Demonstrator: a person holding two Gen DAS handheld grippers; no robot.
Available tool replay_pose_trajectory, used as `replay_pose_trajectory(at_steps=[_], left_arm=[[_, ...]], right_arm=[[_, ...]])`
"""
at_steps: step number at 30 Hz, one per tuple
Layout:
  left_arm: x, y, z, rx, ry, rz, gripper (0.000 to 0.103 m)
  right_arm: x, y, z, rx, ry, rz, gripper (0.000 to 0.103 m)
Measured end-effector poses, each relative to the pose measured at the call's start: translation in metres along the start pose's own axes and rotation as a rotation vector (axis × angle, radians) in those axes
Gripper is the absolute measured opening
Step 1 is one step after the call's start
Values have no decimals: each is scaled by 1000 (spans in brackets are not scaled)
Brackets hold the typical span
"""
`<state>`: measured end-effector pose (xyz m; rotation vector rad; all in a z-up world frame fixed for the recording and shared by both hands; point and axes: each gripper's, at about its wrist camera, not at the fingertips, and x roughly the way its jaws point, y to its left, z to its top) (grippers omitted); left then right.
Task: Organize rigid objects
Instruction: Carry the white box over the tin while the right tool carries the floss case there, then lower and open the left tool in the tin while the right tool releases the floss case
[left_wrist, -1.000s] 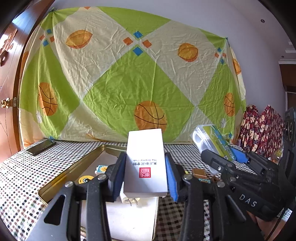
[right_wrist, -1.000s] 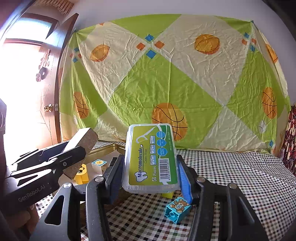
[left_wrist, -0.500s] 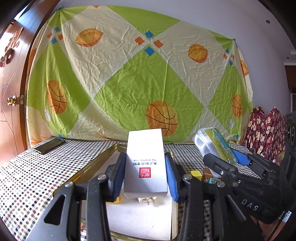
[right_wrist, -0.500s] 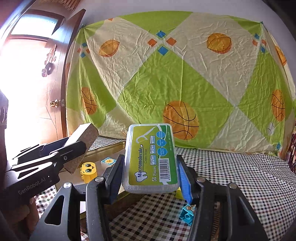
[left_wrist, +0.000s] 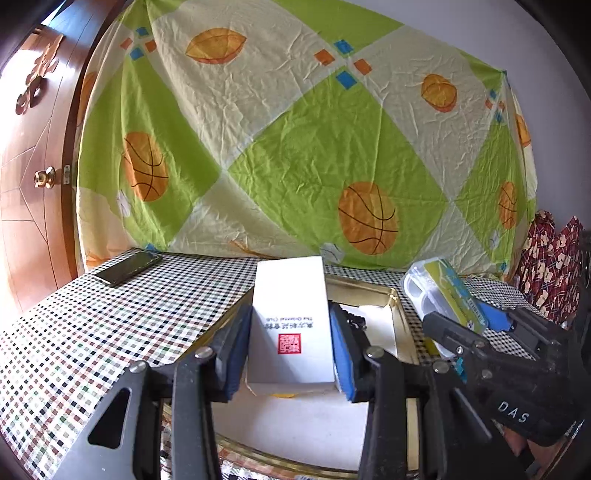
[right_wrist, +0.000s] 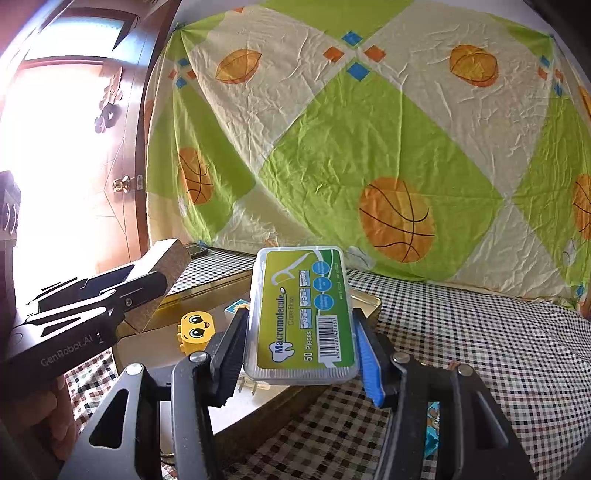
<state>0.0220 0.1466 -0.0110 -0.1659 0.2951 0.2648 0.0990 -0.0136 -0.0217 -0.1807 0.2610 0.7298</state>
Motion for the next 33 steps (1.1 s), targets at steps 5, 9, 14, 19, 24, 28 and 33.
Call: replay_pose_trajectory(at_steps=[5,9,14,19,24,28,33], left_arm=[[6,7,1,12,34,36,40],[16,13,1,27,79,59,40],[28,23,2,22,132,71,41],[35,26,1,20,156,90,53],[31,25,1,26,136,117,76],[23,21,2,-3,103,84,84],[9,-7,2,15,54,19,94]], right_arm=[[21,15,4,-28,66,43,56],[38,22,5,-33,128,63,56],[53,28,6,-47,180,73,56],[66,32,3,-45,242,93,60],[47,24,4,-41,187,57,75],[29,6,-1,-22,172,16,76],[3,-42,-14,48,185,-108,76]])
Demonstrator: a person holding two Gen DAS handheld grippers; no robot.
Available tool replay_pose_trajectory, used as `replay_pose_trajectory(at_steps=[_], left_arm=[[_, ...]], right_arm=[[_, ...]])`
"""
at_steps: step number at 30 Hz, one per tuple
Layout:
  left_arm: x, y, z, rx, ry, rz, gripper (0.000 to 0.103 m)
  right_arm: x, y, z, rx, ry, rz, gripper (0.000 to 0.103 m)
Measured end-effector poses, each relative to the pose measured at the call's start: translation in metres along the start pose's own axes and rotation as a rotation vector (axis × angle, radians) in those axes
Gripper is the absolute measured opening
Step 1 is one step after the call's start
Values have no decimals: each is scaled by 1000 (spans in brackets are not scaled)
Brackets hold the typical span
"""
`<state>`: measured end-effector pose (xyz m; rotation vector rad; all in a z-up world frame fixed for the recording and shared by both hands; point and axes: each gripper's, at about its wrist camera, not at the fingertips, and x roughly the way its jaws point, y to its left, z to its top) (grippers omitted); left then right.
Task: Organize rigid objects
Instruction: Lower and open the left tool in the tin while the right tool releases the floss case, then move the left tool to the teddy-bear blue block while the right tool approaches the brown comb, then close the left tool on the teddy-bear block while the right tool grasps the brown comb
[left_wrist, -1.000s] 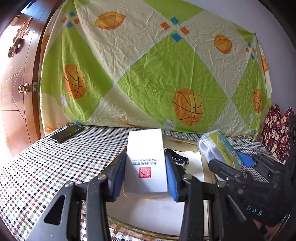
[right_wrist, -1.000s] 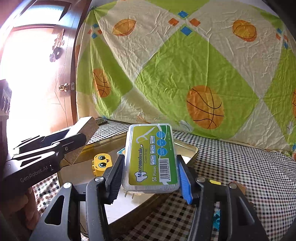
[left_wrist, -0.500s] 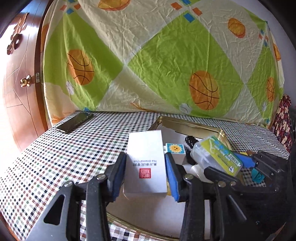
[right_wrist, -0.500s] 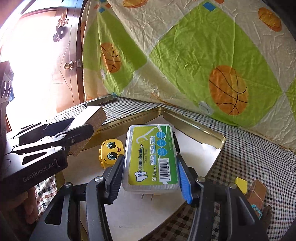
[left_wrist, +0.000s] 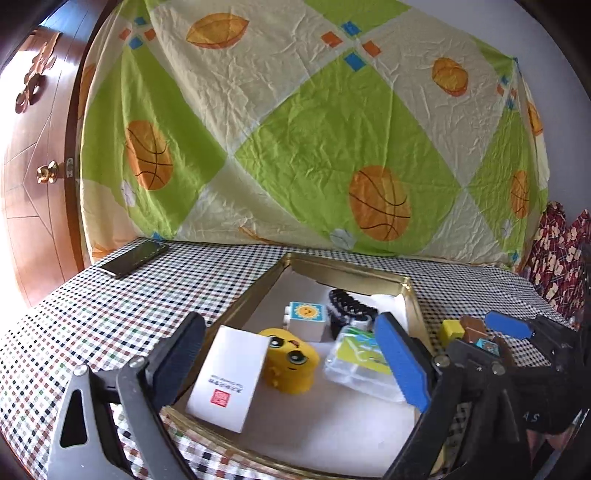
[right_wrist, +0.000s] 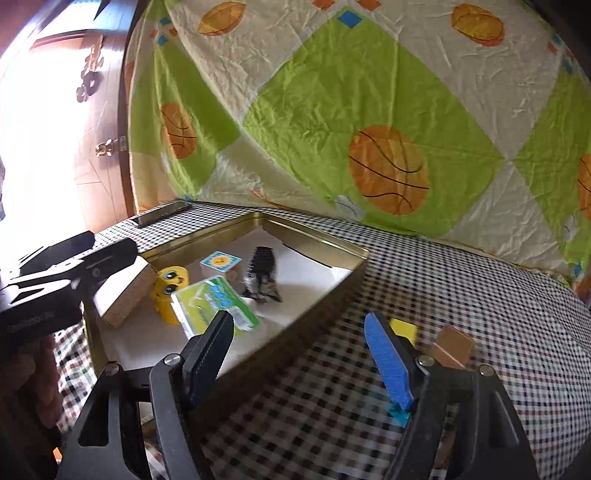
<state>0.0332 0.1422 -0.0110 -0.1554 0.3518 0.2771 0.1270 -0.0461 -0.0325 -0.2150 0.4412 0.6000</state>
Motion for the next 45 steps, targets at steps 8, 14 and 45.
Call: replay_pose_trajectory(at_steps=[8,14,45], left_arm=[[-4,-72,-2,86,2,-140,100],[6,-120,-2,149,39,-212,102],[64,-194,-16,304,225,-285,92]], right_arm=[[-10,-105,-26,269,80,-165,75],[-1,-128,-35,301,175,-177,75],[14,-151,-44,290,320,-197,27]])
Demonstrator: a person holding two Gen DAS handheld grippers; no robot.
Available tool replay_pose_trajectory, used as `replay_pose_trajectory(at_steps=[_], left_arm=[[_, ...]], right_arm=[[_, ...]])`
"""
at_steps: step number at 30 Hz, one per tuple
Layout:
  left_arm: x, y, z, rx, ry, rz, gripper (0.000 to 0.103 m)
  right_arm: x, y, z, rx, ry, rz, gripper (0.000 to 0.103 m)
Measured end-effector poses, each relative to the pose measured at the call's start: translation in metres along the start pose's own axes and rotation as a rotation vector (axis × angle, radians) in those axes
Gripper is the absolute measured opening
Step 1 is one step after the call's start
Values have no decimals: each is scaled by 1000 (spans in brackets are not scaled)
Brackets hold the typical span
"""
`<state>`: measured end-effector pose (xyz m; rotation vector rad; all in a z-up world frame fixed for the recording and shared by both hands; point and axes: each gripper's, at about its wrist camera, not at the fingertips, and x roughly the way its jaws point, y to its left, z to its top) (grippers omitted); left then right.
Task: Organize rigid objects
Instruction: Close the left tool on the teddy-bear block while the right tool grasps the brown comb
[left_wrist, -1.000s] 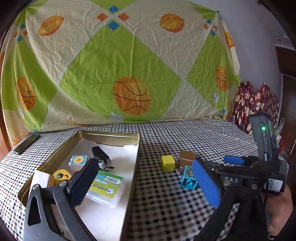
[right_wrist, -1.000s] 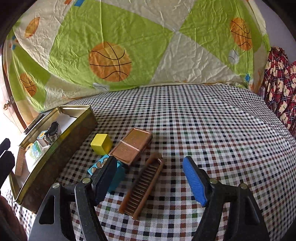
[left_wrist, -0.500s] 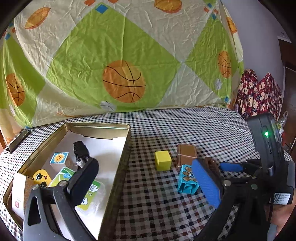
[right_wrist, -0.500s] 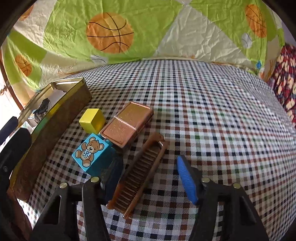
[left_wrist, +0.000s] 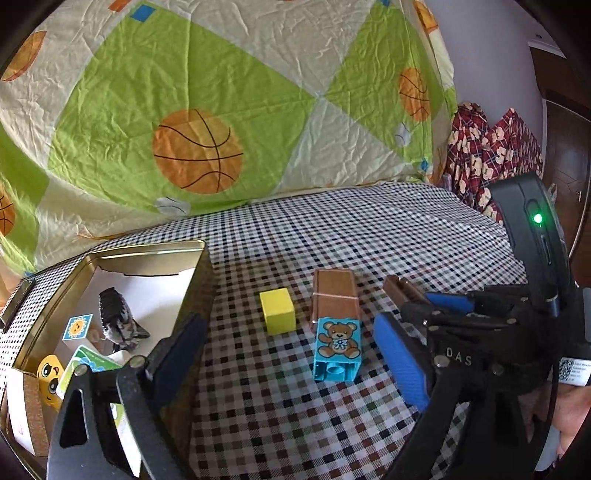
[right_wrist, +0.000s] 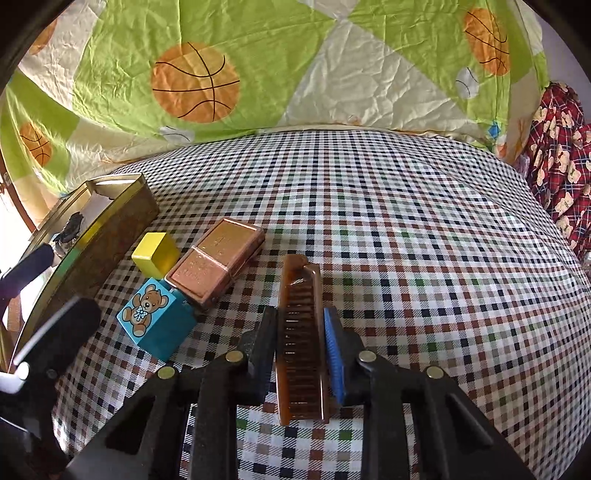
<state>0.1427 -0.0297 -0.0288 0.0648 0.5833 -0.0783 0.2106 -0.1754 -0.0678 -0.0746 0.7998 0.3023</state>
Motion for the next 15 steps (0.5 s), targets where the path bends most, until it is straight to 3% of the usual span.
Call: replay_pose_trajectory(at_steps=[5,10,12,14,15], left_arm=[[17,-12,1,50,86,-42,71],[32,-13,1,42,159,-76,66],[37,-12,1,39,182,-84,56],[41,-13,0,40,207,-104,35],[43,-14,0,42,216,-110,30]], right_arm=[[-1,-3,0,15,0,1,28],[0,-4,1,17,2,7,28],[1,-4,1,17,7,13,28],[2,-4,1,16,15,20,28],[3,-4,1,16,20,24,28]])
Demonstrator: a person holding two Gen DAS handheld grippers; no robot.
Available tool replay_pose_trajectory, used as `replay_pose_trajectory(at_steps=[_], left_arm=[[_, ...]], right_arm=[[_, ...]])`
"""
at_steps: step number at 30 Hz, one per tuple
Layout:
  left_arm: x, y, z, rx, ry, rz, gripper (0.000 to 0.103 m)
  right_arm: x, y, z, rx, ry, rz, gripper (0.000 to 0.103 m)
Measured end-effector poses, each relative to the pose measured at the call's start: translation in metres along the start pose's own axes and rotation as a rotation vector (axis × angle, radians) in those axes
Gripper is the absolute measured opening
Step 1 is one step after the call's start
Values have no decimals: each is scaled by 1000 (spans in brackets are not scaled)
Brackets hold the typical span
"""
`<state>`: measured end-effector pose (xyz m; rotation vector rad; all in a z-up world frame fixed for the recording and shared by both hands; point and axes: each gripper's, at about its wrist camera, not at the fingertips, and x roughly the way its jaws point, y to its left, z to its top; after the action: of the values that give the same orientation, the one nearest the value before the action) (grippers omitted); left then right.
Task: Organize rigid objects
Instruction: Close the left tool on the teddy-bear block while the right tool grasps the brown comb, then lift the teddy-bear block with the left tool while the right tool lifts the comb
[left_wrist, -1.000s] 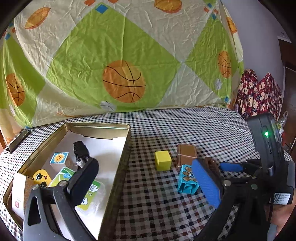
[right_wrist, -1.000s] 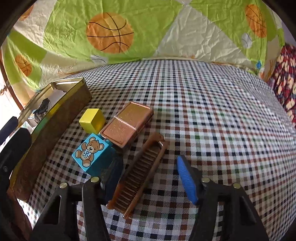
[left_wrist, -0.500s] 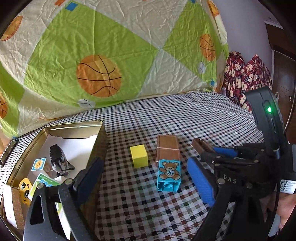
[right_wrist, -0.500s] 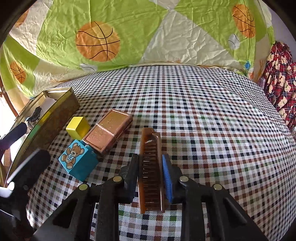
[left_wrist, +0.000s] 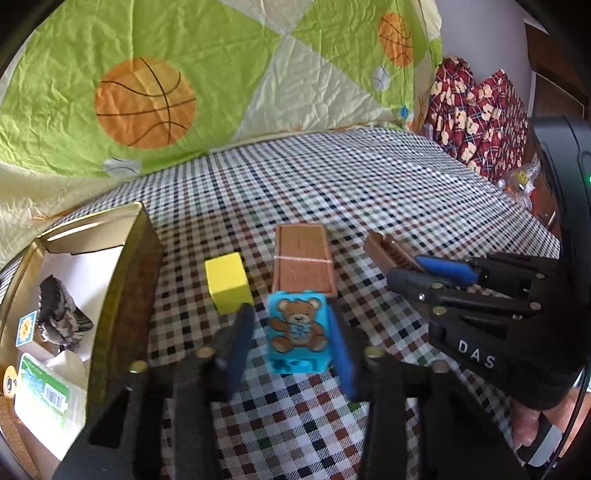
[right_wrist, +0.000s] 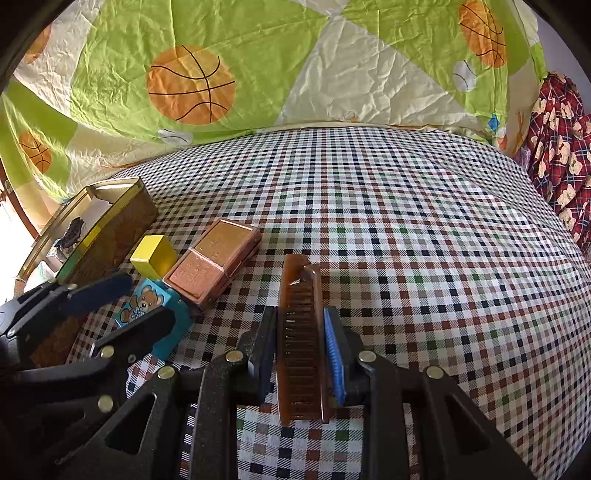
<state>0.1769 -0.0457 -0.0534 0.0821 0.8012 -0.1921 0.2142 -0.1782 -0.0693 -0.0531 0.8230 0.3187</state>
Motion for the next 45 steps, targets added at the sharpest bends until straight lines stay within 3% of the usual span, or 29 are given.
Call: replay_pose_trajectory(at_steps=[7,19,45], left_arm=[[-3,-2,-1,6,-16,9,31],[-19,6,-1,-27,-106,27,31],[-64,14,-12,-84,-355,114,31]], right_arm=[[1,0,1,-4,2,9,28],[-12,6,0,-29,-72,29,28],[-43,15,-5,-90,-239,77,28]])
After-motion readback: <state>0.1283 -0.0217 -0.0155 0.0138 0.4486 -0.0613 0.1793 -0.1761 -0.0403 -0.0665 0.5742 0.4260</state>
